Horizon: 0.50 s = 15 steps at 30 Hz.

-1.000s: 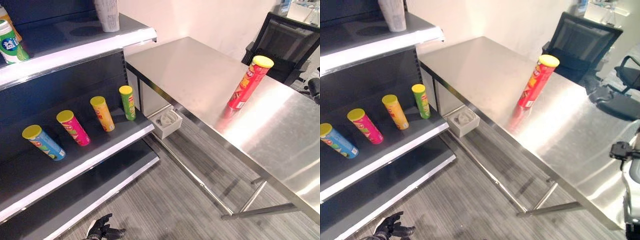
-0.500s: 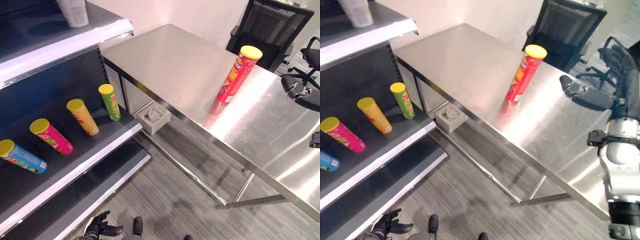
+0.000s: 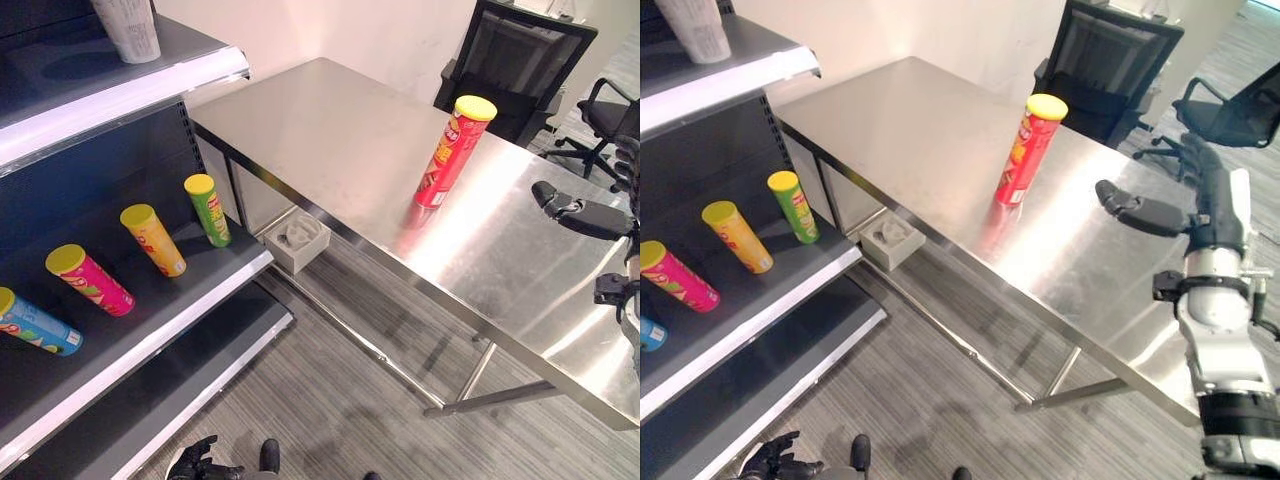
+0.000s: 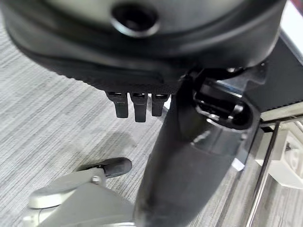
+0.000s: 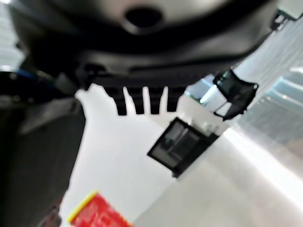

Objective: Put the goods on the table back onto the shelves and tidy them up.

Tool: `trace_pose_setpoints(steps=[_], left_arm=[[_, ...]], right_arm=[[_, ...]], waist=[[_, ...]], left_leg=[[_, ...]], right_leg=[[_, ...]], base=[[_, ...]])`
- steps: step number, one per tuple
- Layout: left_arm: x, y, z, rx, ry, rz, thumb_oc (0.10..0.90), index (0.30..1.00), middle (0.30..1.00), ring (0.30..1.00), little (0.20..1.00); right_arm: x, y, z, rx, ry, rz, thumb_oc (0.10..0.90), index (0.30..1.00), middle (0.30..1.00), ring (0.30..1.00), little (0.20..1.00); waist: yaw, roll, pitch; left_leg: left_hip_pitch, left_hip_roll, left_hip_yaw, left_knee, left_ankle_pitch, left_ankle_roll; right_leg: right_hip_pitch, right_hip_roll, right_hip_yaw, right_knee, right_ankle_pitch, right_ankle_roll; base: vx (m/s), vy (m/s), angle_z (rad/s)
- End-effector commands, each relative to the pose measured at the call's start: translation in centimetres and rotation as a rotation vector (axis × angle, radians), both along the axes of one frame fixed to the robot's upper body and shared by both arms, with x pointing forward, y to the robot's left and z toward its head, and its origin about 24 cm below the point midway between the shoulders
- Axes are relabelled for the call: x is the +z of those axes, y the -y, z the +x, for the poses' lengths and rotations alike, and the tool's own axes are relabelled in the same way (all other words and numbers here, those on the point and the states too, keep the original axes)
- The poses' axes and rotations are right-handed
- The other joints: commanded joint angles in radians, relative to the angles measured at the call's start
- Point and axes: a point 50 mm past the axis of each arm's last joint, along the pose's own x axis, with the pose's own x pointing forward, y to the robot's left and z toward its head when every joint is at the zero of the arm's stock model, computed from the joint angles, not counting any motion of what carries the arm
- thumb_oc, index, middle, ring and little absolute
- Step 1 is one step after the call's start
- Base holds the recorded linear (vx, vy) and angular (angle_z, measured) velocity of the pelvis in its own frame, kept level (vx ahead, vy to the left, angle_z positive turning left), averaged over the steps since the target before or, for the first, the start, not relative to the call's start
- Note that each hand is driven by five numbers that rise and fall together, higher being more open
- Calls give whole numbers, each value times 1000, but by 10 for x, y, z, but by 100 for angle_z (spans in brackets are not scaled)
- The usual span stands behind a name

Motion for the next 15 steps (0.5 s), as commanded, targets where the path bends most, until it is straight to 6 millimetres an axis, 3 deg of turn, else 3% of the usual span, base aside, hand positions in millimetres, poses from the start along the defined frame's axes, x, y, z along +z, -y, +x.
trace_pose_setpoints(steps=[1,4,5,15], left_arm=[[7,-6,16,-63,42,26,800,900,900,900,900],[7,-5,17,-63,44,21,800,900,900,900,900],[8,-7,18,-55,50,25,800,900,900,900,900],[11,-13,20,-48,65,49,800,900,900,900,900]], right_arm=[[73,-3,7,-5,258,-71,800,900,900,900,900],[81,-4,14,-12,266,-66,800,900,900,900,900],[92,-8,18,-16,293,-72,800,900,900,900,900],[121,-5,20,-77,352,-119,800,900,900,900,900]], waist=[[52,2,-69],[63,0,-65],[72,-2,-57],[90,-8,-45]], left_leg=[[17,25,-9,4,-96,-26],[5,22,-16,4,-93,-26],[-7,19,-25,4,-90,-26],[-32,9,-44,4,-89,-22]], right_leg=[[-43,32,-36,7,-11,21],[-49,29,-45,7,-10,22],[-56,28,-49,7,-8,23],[-70,24,-64,7,-9,25]], base=[[27,8,3],[33,11,11],[20,6,14],[25,5,10]])
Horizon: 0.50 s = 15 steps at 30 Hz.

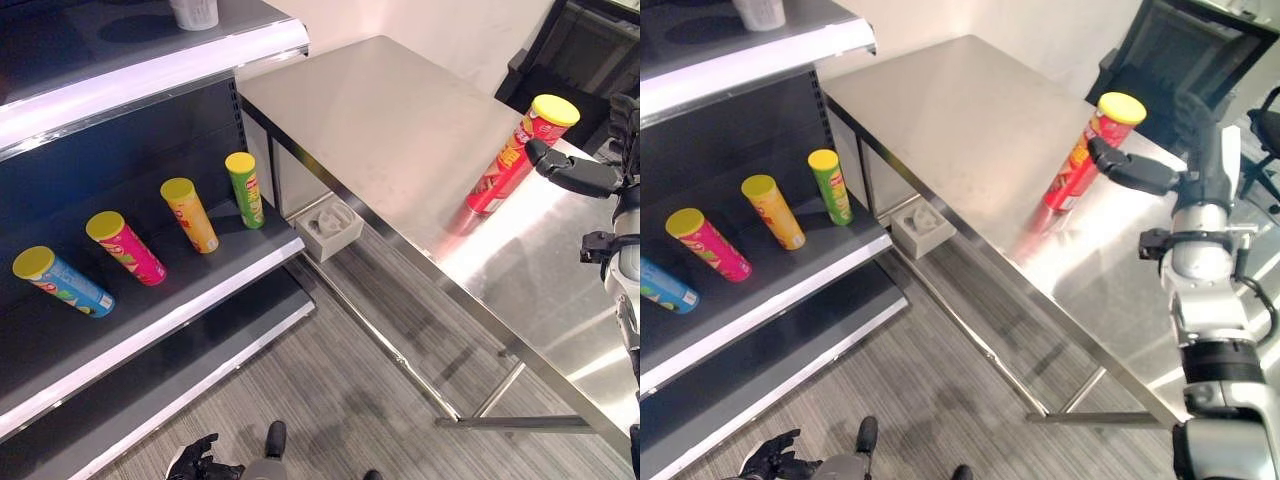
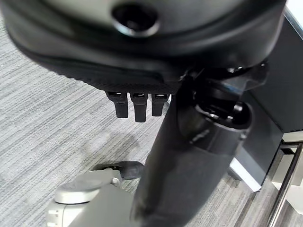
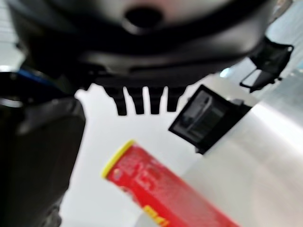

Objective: Put the goods on the table back onto the shelves and tidy them up.

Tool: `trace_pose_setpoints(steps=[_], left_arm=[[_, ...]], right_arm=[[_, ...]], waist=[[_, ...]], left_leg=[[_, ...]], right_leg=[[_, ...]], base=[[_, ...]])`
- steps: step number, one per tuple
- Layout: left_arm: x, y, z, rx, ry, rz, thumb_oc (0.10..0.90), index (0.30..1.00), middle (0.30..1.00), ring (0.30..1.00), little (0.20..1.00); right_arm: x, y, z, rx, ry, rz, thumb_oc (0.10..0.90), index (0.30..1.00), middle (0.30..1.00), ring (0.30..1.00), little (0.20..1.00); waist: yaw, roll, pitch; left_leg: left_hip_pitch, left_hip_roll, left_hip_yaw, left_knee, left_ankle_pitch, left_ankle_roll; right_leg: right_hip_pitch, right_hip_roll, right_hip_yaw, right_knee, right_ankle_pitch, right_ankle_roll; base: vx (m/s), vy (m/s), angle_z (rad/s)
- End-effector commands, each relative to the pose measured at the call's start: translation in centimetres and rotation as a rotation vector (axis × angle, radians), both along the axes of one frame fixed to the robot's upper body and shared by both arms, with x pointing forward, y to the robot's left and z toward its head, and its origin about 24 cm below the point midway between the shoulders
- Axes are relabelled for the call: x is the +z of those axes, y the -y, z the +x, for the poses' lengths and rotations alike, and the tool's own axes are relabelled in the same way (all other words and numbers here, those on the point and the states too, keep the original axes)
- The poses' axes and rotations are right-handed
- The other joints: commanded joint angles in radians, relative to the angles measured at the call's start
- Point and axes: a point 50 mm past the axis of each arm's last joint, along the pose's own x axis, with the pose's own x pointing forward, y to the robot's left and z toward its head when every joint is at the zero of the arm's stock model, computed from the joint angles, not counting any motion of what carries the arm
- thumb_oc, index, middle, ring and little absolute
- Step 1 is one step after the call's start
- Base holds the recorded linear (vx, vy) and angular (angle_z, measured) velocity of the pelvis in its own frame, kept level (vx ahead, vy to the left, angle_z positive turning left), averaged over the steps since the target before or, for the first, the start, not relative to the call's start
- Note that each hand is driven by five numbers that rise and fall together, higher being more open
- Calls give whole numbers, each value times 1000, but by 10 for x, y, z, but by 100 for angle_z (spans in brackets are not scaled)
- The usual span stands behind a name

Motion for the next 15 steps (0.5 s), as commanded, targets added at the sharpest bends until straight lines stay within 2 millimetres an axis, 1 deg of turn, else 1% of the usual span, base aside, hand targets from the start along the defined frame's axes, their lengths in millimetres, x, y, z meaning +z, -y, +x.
trace_pose_setpoints(steps=[1,6,8,11,15], left_arm=[[10,-12,18,-39,59,47,800,900,900,900,900],[12,-13,21,-40,69,57,800,900,900,900,900],[13,-15,22,-38,71,62,800,900,900,900,900],[14,-16,23,-39,79,68,800,900,900,900,900],[15,-17,23,-34,85,67,800,900,900,900,900]], right_arm=[[81,10,-15,-92,242,-132,800,900,900,900,900],[90,12,-12,-124,242,-151,800,900,900,900,900],[93,16,-13,-148,240,-156,800,900,900,900,900],[95,20,-11,-164,225,-144,800,900,900,900,900],[95,21,-8,-163,215,-125,800,900,900,900,900]], waist=[[23,-6,-45],[29,-10,-39],[33,-13,-38],[38,-17,-33],[44,-18,-27]], left_leg=[[34,22,3,3,-104,-25],[27,19,-4,3,-105,-23],[26,17,-7,3,-108,-22],[23,16,-11,3,-108,-23],[18,15,-14,3,-107,-23]], right_leg=[[-32,22,-13,7,-9,26],[-34,21,-16,7,-9,26],[-33,21,-20,7,-9,28],[-34,20,-24,7,-8,29],[-38,20,-26,7,-8,29]], base=[[0,0,0],[12,1,0],[36,2,3],[24,-5,3],[0,0,0]])
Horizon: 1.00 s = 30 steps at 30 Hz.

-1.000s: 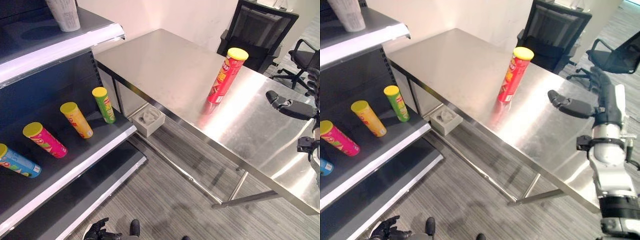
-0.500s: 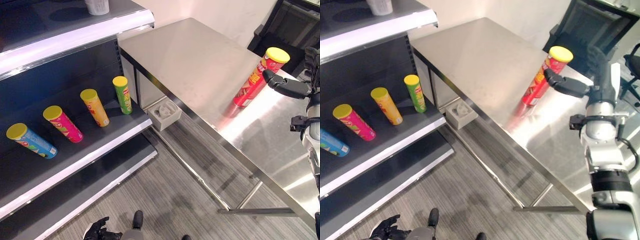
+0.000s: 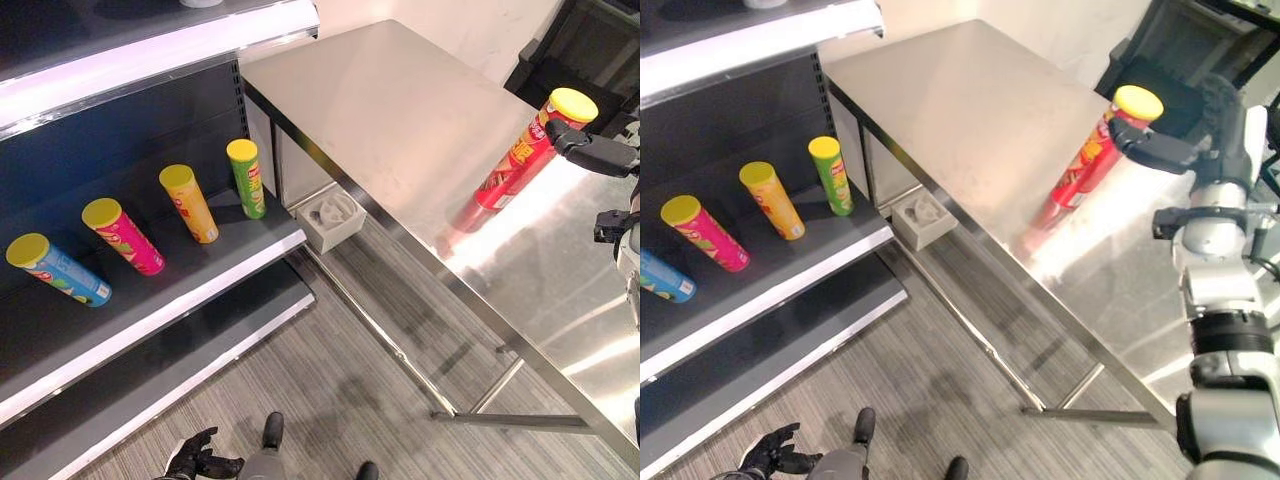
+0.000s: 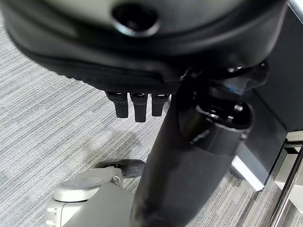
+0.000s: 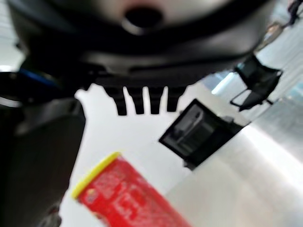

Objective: Put the goods on the table back onto the shelves and tidy them up.

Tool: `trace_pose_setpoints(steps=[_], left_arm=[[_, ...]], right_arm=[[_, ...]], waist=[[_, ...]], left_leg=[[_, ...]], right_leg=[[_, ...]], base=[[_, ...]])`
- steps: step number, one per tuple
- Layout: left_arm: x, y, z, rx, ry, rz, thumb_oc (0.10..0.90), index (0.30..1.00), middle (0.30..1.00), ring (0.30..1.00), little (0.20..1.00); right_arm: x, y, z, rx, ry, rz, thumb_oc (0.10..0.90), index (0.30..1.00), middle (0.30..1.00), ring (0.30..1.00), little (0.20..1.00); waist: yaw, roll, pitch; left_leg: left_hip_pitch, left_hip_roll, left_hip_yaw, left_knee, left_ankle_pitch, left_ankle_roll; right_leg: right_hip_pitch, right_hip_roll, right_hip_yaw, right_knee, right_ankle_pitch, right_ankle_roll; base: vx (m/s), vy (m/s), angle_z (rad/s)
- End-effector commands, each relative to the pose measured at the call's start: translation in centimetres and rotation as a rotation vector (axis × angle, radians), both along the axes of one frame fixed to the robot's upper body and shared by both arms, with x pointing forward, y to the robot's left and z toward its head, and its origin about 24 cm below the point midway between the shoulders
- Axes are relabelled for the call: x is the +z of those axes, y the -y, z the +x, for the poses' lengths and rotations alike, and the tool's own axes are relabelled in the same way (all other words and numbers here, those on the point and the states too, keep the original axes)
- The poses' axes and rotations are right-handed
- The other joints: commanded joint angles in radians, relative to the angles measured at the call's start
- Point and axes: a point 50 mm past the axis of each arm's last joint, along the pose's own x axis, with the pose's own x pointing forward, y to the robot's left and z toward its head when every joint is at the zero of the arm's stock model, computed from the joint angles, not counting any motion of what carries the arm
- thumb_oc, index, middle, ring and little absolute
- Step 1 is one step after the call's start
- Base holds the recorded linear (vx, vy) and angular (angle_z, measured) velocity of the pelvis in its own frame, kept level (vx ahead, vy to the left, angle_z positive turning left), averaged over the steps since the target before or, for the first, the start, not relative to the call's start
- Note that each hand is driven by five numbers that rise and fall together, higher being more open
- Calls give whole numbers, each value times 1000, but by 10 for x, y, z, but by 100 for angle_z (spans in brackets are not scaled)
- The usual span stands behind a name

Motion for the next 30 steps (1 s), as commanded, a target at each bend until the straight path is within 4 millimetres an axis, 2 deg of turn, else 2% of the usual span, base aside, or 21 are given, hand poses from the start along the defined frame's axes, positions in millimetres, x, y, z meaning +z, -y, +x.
trace_pose_setpoints(steps=[1,9,20,21,24,30], left_arm=[[12,-16,13,-28,57,63,800,900,900,900,900],[14,-18,15,-11,76,68,800,900,900,900,900],[16,-20,18,-4,87,78,800,900,900,900,900],[17,-21,18,5,90,83,800,900,900,900,900],[18,-23,17,12,94,88,800,900,900,900,900],[18,-25,15,20,89,87,800,900,900,900,900]], right_arm=[[85,0,-17,-22,246,-142,800,900,900,900,900],[89,-8,-7,-8,249,-113,800,900,900,900,900],[99,-10,-3,-22,265,-104,800,900,900,900,900],[102,-11,-3,-22,271,-101,400,300,300,300,300],[105,-15,-2,-5,276,-103,400,300,300,300,300],[96,-19,0,32,258,-103,400,300,300,300,300]], waist=[[37,3,-37],[49,6,-19],[59,10,-4],[60,11,-1],[59,11,-2],[53,9,-10]], left_leg=[[51,15,-5,3,-114,-20],[32,14,-16,3,-108,-20],[16,9,-25,3,-104,-20],[11,8,-27,3,-102,-20],[11,8,-29,3,-104,-19],[32,12,-29,3,-111,-21]], right_leg=[[-10,18,-20,7,-7,29],[-25,16,-22,7,-2,29],[-37,15,-26,7,-1,29],[-43,15,-25,7,1,28],[-43,16,-21,7,1,28],[-28,19,-23,7,-8,25]], base=[[0,0,0],[2,-5,4],[1,-2,2],[0,0,0],[0,0,0],[0,0,0]])
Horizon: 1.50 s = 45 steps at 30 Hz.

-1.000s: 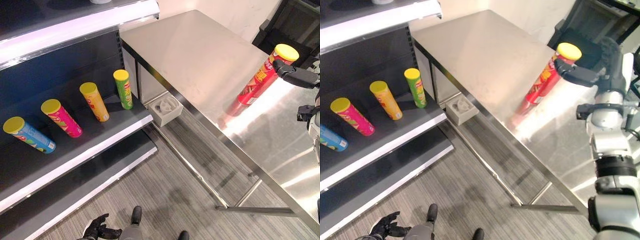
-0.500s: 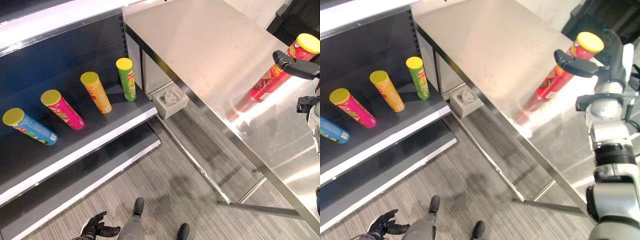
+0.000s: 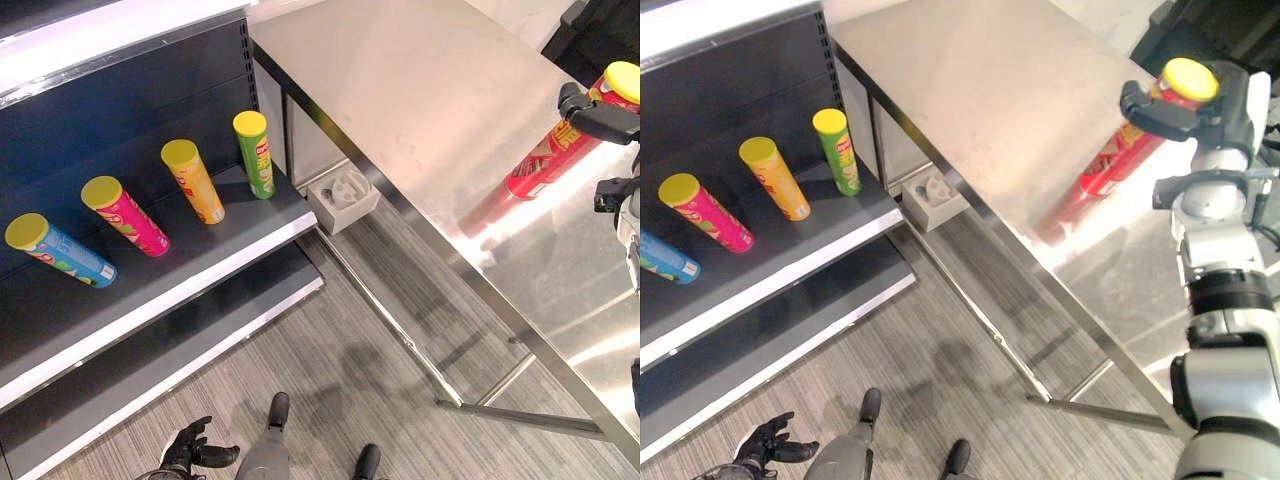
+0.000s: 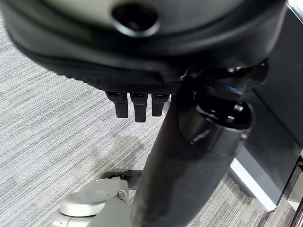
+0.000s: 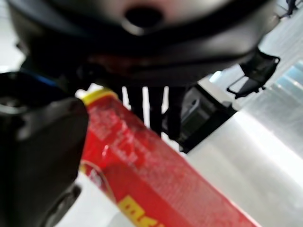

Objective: Put the goods on the table back onto the shelves and tidy them up.

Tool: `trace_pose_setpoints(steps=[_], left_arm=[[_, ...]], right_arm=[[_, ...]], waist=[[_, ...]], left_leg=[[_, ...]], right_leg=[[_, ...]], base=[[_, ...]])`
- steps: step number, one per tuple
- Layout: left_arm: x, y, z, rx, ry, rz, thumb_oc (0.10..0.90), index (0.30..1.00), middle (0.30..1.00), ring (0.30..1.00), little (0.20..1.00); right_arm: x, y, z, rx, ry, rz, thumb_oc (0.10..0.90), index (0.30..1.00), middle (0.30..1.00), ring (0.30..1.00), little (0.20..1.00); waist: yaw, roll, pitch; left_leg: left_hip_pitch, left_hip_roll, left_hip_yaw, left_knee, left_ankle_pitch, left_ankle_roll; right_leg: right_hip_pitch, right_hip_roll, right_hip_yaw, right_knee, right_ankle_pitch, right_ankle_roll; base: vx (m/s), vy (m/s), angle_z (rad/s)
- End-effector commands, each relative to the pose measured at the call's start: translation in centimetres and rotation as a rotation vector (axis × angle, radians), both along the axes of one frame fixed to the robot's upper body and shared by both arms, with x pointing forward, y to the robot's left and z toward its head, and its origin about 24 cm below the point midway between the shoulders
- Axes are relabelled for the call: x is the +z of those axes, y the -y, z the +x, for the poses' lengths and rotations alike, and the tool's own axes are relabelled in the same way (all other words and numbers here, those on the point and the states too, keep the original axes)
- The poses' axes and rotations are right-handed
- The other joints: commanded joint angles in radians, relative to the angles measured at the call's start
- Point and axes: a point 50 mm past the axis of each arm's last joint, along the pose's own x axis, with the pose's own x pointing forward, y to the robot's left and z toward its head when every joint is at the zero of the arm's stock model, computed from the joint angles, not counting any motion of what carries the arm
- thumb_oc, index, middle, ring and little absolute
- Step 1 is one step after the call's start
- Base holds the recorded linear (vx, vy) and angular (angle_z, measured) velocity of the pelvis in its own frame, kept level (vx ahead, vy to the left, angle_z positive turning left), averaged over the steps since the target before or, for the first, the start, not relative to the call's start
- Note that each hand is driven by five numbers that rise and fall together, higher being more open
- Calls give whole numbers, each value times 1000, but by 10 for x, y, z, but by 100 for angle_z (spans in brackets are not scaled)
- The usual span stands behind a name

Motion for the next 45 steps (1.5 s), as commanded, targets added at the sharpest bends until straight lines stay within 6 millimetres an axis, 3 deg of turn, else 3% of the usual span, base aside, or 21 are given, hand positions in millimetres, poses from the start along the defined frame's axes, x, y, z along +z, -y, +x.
trace_pose_setpoints(steps=[1,10,16,19,26,30,31,32,33,34,35,36,37,39,41,43,44,45], left_arm=[[11,-19,5,-9,34,67,800,900,900,900,900],[10,-19,2,16,28,56,800,900,900,900,900],[11,-21,1,40,36,49,800,900,900,900,900],[10,-21,1,55,39,38,800,900,900,900,900],[8,-17,-2,68,36,9,800,900,900,900,900],[6,-15,1,62,34,6,800,900,900,900,900],[7,-13,4,53,42,4,800,900,900,900,900],[7,-13,4,53,42,4,800,900,900,900,900],[7,-12,5,51,45,2,800,900,900,900,900],[5,-10,0,53,37,-4,800,900,900,900,900],[5,-10,0,54,36,-4,800,900,900,900,900],[3,-10,-4,57,24,-4,800,900,900,900,900],[3,-10,-5,58,23,-5,800,900,900,900,900],[1,-11,-10,60,3,5,800,900,900,900,900],[3,-12,-7,45,10,18,800,900,900,900,900],[3,-9,-6,24,12,16,800,900,900,900,900],[4,-7,-2,-23,10,27,800,900,900,900,900],[5,-7,1,-41,14,34,800,900,900,900,900]], right_arm=[[64,-10,-17,26,219,-123,400,300,300,300,300],[44,-12,-26,73,244,-110,400,300,300,300,300],[33,-27,-47,208,384,-58,400,300,300,300,300],[28,-45,-59,309,475,-29,400,300,300,300,300],[39,-77,-82,526,645,-9,400,300,300,300,300],[44,-86,-89,572,673,-36,400,300,300,300,300],[45,-93,-92,607,665,-70,400,300,300,300,300],[45,-93,-92,606,665,-70,400,300,300,300,300],[44,-98,-92,629,652,-86,400,300,300,300,300],[39,-104,-92,669,630,-82,400,300,300,300,300],[39,-104,-92,670,629,-81,400,300,300,300,300],[35,-110,-93,707,607,-98,400,300,300,300,300],[35,-111,-92,708,605,-98,400,300,300,300,300],[32,-118,-94,760,587,-109,400,300,300,300,300],[25,-121,-96,799,539,-111,400,300,300,300,300],[22,-124,-97,825,528,-103,400,300,300,300,300],[14,-123,-97,819,498,-96,400,300,300,300,300],[11,-123,-97,812,489,-95,400,300,300,300,300]], waist=[[30,-6,-57],[25,-8,-71],[25,-7,-97],[30,-5,-105],[65,26,-82],[70,46,-59],[65,49,-39],[64,48,-39],[58,46,-35],[48,43,-34],[47,43,-34],[30,41,-41],[29,44,-41],[-6,51,-55],[-57,73,-84],[-79,87,-104],[-88,110,-119],[-86,111,-119]], left_leg=[[70,15,-9,3,-114,-21],[96,21,-4,3,-122,-24],[116,34,-5,3,-122,-36],[119,45,-11,3,-113,-50],[54,93,-73,8,-10,-113],[-9,107,-98,15,35,-135],[-25,121,-34,57,23,-128],[-28,121,-35,62,19,-127],[-28,133,6,105,-4,-111],[-13,143,42,180,-63,-91],[-15,143,41,187,-69,-91],[43,177,72,243,-143,-94],[43,180,71,249,-149,-94],[137,254,141,320,-164,-105],[247,314,214,328,-131,-138],[284,299,266,252,-162,-145],[327,252,310,105,-214,-126],[335,222,309,65,-221,-116]], right_leg=[[2,18,-2,7,-9,26],[22,22,-5,7,-17,24],[46,31,-11,7,-33,17],[60,42,-16,7,-48,7],[69,102,-47,7,-98,-38],[65,110,-91,7,-102,-49],[60,95,-119,7,-92,-53],[60,94,-120,7,-92,-52],[47,81,-139,7,-79,-53],[29,57,-163,7,-55,-55],[30,57,-164,7,-55,-54],[20,40,-174,7,-52,-47],[23,42,-174,7,-53,-46],[0,11,-218,7,-17,-36],[-27,-45,-299,17,44,-6],[-37,-77,-335,24,82,15],[-70,-139,-351,44,143,54],[-87,-168,-354,52,171,75]], base=[[0,0,0],[0,0,0],[-36,-66,-2],[-79,-111,2],[-187,-169,24],[-220,-86,61],[-188,-3,74],[-287,-18,94],[-250,12,95],[-248,14,58],[-215,12,8],[-76,-2,15],[-200,67,48],[-249,197,116],[-297,417,168],[-268,477,104],[-332,599,62],[-330,630,79]])
